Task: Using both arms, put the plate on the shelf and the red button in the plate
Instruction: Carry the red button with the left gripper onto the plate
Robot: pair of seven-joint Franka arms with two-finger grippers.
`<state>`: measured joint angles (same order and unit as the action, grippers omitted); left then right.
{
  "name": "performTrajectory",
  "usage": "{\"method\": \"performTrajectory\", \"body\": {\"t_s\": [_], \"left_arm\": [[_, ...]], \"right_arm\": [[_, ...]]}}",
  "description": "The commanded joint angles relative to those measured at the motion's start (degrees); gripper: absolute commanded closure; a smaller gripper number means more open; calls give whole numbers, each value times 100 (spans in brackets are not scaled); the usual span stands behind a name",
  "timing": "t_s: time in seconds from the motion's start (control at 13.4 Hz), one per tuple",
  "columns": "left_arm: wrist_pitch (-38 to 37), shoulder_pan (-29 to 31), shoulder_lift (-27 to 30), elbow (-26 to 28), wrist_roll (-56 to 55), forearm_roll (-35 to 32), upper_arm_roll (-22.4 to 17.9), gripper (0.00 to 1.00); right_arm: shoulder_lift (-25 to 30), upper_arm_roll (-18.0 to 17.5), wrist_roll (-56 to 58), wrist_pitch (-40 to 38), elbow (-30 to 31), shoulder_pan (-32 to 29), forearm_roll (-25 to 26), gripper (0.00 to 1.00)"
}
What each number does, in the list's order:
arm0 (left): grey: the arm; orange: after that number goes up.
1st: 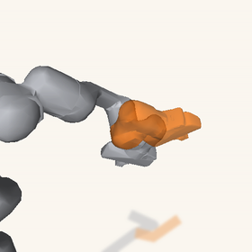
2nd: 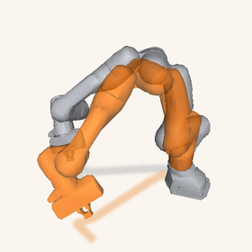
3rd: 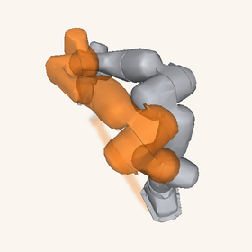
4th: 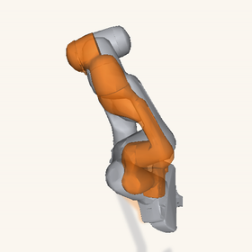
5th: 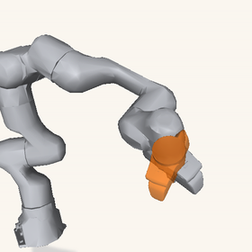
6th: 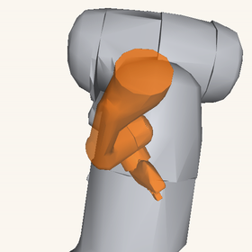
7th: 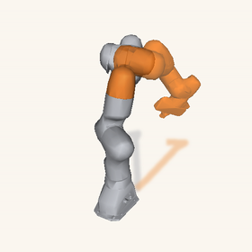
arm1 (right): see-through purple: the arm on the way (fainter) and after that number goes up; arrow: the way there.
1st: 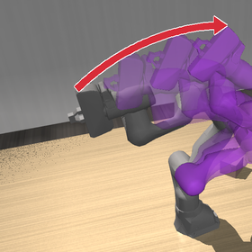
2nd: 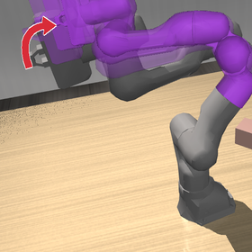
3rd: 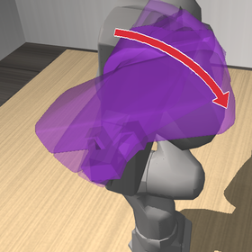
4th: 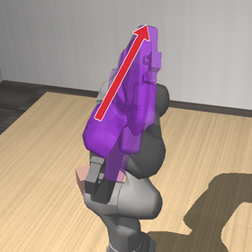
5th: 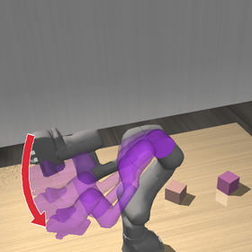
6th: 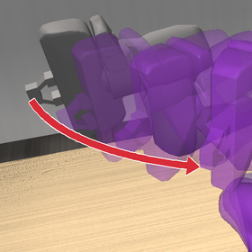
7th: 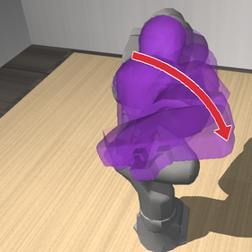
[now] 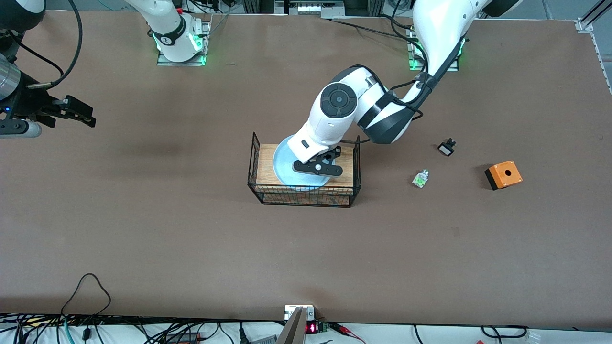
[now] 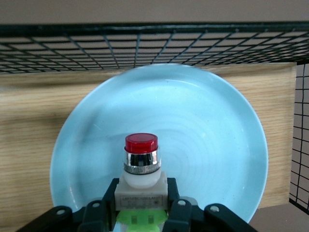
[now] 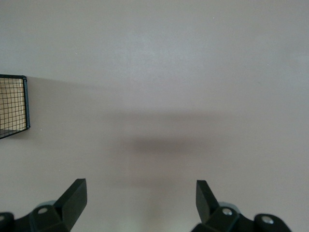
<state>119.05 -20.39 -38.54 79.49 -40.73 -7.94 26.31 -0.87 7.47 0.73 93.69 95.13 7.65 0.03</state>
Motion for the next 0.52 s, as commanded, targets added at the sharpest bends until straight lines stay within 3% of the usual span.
{"method": "performTrajectory", "body": {"t_s": [0.0, 0.3, 0.45], "left_arm": [[-92, -88, 48, -109, -128, -138, -64, 0], [-1170, 52, 731, -127, -207, -111, -55, 0], [-1935, 410, 1101, -162, -199, -120, -12, 0]], "right_arm": [[69, -27, 6, -105, -47, 17, 85, 0], [96, 18, 15, -97, -56, -9, 49, 0], [96, -9, -38, -97, -56, 0, 76, 0]]}}
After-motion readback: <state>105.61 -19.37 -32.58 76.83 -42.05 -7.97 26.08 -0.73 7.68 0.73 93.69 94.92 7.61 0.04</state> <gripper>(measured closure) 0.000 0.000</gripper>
